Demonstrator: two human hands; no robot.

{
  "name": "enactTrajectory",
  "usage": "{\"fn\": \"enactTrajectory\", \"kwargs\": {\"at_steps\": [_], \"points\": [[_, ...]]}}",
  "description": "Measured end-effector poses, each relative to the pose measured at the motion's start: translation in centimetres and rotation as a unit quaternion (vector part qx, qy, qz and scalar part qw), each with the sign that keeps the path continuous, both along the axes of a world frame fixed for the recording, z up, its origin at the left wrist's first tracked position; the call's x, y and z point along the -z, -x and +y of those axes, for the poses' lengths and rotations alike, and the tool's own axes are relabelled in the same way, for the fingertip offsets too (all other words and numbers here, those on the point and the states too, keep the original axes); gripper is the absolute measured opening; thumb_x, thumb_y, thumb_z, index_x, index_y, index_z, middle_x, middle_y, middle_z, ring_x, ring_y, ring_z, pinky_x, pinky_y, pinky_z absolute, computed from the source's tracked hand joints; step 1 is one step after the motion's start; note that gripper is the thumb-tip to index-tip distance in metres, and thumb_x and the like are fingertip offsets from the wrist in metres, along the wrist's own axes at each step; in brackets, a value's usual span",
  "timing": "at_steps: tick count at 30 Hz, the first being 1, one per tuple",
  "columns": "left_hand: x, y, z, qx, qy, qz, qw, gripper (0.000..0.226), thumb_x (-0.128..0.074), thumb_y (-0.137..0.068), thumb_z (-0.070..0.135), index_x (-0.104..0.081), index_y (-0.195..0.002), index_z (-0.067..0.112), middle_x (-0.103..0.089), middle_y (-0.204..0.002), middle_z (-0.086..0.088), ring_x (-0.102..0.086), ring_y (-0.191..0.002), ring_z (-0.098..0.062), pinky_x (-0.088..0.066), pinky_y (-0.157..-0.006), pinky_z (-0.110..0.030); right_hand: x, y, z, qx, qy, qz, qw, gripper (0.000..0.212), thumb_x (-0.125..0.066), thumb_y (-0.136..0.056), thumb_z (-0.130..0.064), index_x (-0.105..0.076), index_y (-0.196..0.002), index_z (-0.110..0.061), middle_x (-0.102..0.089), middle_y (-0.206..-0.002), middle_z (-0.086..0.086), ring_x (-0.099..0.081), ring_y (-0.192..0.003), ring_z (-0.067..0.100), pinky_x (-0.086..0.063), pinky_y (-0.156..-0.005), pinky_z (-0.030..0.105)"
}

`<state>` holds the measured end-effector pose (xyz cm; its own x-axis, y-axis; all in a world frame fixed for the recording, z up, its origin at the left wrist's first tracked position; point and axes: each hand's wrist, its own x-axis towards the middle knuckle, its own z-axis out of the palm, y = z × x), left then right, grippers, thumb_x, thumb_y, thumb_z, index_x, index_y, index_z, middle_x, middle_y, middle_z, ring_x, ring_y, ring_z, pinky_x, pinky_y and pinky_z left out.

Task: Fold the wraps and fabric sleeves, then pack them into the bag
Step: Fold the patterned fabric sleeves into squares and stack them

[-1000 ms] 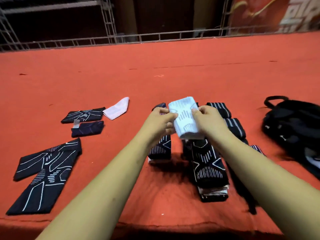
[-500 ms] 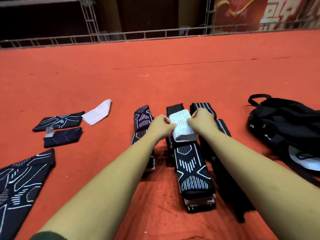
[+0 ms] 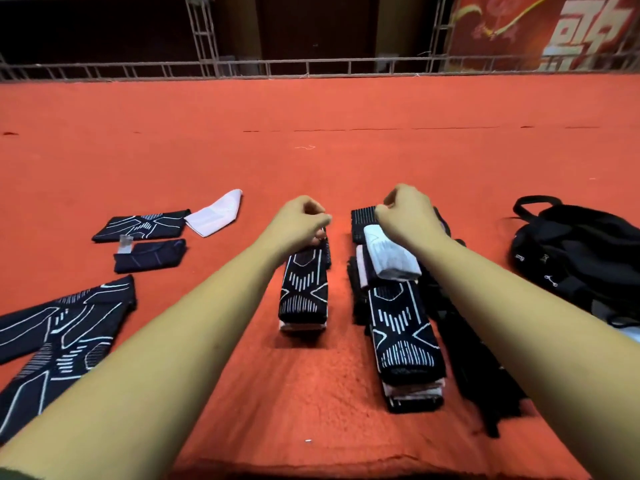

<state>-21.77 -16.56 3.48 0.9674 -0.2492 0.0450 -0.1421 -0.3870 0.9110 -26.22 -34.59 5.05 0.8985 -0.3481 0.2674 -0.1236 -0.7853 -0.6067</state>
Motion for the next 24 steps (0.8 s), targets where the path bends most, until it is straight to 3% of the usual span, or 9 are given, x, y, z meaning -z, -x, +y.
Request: {"fn": "enactTrajectory", "kwargs": {"at_steps": [5, 12, 14, 17, 21, 24], "points": [[0.3, 2.1, 11.3, -0.086, -0.008, -0.001, 0.996, 0.004, -0.059, -0.093, 0.007, -0.059, -0.094, 0.010, -0.063, -0.085, -0.003, -0.061, -0.064, -0.012, -0.049, -0.053, -0.016, -0.9, 0.3, 9.5, -0.101, -0.010, -0.005, 0.995, 0.022, -0.054, -0.086, -0.015, -0.065, -0.095, 0.002, -0.069, -0.096, 0.021, -0.061, -0.095, 0.038, -0.049, -0.083, 0.043], [5.9, 7.5, 28.4, -0.245, -0.108, 0.049, 0.962, 0.014, -0.059, -0.089, 0.007, -0.061, -0.076, 0.014, -0.067, -0.075, -0.006, -0.059, -0.058, -0.016, -0.041, -0.054, -0.023, 3.1, 1.5, 24.7, -0.242, -0.033, 0.061, 0.968, 0.022, -0.056, -0.088, -0.015, -0.065, -0.098, 0.002, -0.069, -0.101, 0.020, -0.060, -0.100, 0.037, -0.047, -0.082, 0.040], [7.7, 9.1, 32.1, -0.293, -0.167, 0.048, 0.940, 0.009, -0.060, -0.086, 0.012, -0.065, -0.078, 0.014, -0.068, -0.075, -0.003, -0.062, -0.071, -0.022, -0.041, -0.062, -0.028, 4.8, 2.2, 28.4, -0.267, -0.037, 0.095, 0.958, 0.023, -0.056, -0.087, -0.015, -0.065, -0.097, 0.004, -0.068, -0.101, 0.022, -0.060, -0.099, 0.038, -0.047, -0.080, 0.038], [10.5, 11.1, 36.2, -0.348, -0.235, 0.059, 0.906, 0.008, -0.063, -0.086, 0.017, -0.064, -0.091, 0.011, -0.069, -0.094, -0.011, -0.061, -0.095, -0.029, -0.042, -0.077, -0.033, 7.9, 3.4, 32.8, -0.304, -0.021, 0.136, 0.943, 0.023, -0.060, -0.084, -0.011, -0.066, -0.097, 0.008, -0.068, -0.102, 0.026, -0.062, -0.098, 0.039, -0.048, -0.083, 0.042], [14.2, 12.0, 39.2, -0.362, -0.335, 0.142, 0.858, 0.055, -0.072, -0.085, 0.041, -0.057, -0.120, 0.002, -0.059, -0.124, -0.024, -0.052, -0.121, -0.040, -0.040, -0.100, -0.040, 11.6, 5.1, 36.4, -0.347, -0.013, 0.181, 0.920, 0.031, -0.073, -0.076, -0.011, -0.065, -0.100, 0.007, -0.069, -0.099, 0.023, -0.064, -0.094, 0.035, -0.049, -0.079, 0.041], [15.4, 12.3, 39.1, -0.407, -0.351, 0.128, 0.834, 0.065, -0.071, -0.084, 0.049, -0.055, -0.124, 0.001, -0.050, -0.130, -0.026, -0.044, -0.124, -0.042, -0.036, -0.105, -0.044, 13.5, 5.7, 37.0, -0.357, -0.007, 0.193, 0.914, 0.036, -0.076, -0.074, -0.015, -0.063, -0.103, 0.001, -0.068, -0.100, 0.021, -0.063, -0.096, 0.034, -0.046, -0.080, 0.036]]}}
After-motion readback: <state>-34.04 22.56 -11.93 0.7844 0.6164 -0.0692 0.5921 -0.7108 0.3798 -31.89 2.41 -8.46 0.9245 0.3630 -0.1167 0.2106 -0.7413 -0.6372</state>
